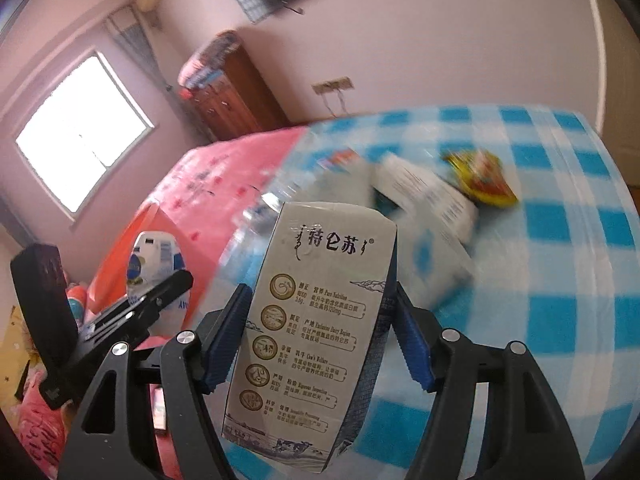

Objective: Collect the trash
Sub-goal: 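Carry both items to the orange bucket and open both tools to drop them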

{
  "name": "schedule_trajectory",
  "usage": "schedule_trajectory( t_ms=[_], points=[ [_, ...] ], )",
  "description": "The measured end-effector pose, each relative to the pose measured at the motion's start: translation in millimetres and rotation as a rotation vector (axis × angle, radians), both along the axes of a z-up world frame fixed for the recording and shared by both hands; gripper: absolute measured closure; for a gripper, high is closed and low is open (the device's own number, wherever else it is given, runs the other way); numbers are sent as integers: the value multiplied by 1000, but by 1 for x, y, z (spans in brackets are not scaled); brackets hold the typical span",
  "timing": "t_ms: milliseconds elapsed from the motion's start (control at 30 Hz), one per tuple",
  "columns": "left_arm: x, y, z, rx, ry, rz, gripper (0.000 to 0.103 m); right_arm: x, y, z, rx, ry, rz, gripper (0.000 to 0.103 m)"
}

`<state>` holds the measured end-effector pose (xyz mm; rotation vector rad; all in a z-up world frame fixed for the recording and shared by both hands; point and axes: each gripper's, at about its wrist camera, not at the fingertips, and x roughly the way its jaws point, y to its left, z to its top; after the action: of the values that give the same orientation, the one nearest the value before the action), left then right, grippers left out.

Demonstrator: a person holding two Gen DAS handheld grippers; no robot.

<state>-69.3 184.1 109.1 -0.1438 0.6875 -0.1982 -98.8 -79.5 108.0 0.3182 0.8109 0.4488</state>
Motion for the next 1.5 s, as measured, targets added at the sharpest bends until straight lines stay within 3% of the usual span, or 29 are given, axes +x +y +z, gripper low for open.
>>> schedule_trajectory(
  t_ms=[200, 400, 567, 800, 900, 967, 1067, 1133, 1500],
  points=[
    [-7, 60, 40, 28, -94, 154, 77, 33, 66, 45, 56, -75, 139, 34],
    [-9, 117, 53, 63, -119, 310, 77, 59, 148, 75, 83, -147, 262, 34],
    [-6, 160, 46, 60, -92, 408, 77, 77, 209, 81, 92, -177, 340, 34],
    [9, 185, 22, 58, -23, 442, 77, 97, 280, 64, 67, -194, 412, 34],
    [14, 190, 13, 61, 0, 466, 63, 103, 296, 50, 50, -173, 423, 34],
    [14, 192, 11, 67, -2, 484, 47, 102, 298, 40, 65, -144, 439, 33],
    [5, 192, 13, 95, -22, 488, 33, 98, 289, 32, 69, -137, 403, 14],
    [1, 192, 17, 126, -33, 488, 23, 94, 279, 30, 84, -137, 384, 12],
    [-30, 187, 46, 204, -105, 463, 8, 56, 219, 5, 62, -168, 284, 10]
  ],
)
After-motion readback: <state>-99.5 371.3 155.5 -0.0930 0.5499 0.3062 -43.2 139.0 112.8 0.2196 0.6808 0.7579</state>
